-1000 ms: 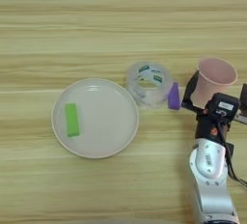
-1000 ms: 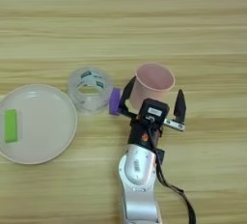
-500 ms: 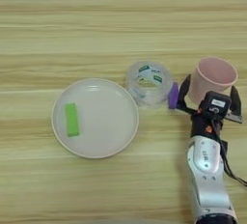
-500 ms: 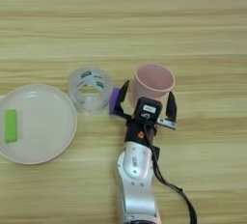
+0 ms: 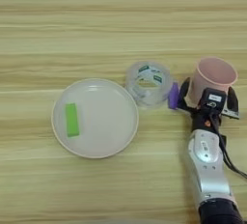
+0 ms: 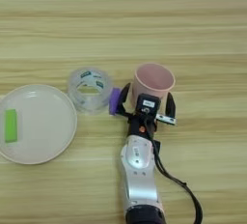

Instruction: Move the objects on the table

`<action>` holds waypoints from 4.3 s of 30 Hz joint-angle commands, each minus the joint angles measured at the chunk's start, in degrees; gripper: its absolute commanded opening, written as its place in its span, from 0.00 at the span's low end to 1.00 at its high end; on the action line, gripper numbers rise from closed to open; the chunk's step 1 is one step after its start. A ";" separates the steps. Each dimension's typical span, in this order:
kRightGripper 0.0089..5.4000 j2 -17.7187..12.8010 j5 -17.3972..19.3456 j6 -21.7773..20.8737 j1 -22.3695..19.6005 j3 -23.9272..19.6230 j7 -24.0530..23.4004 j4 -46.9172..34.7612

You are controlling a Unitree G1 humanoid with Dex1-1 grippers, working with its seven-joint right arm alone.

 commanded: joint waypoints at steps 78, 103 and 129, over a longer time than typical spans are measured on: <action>0.99 2.28 1.91 -5.94 7.51 29.58 28.09 -6.19; 0.99 -0.07 0.83 -7.80 10.80 28.26 28.63 -16.29; 0.99 -3.33 4.06 -10.80 13.85 27.84 31.75 -22.52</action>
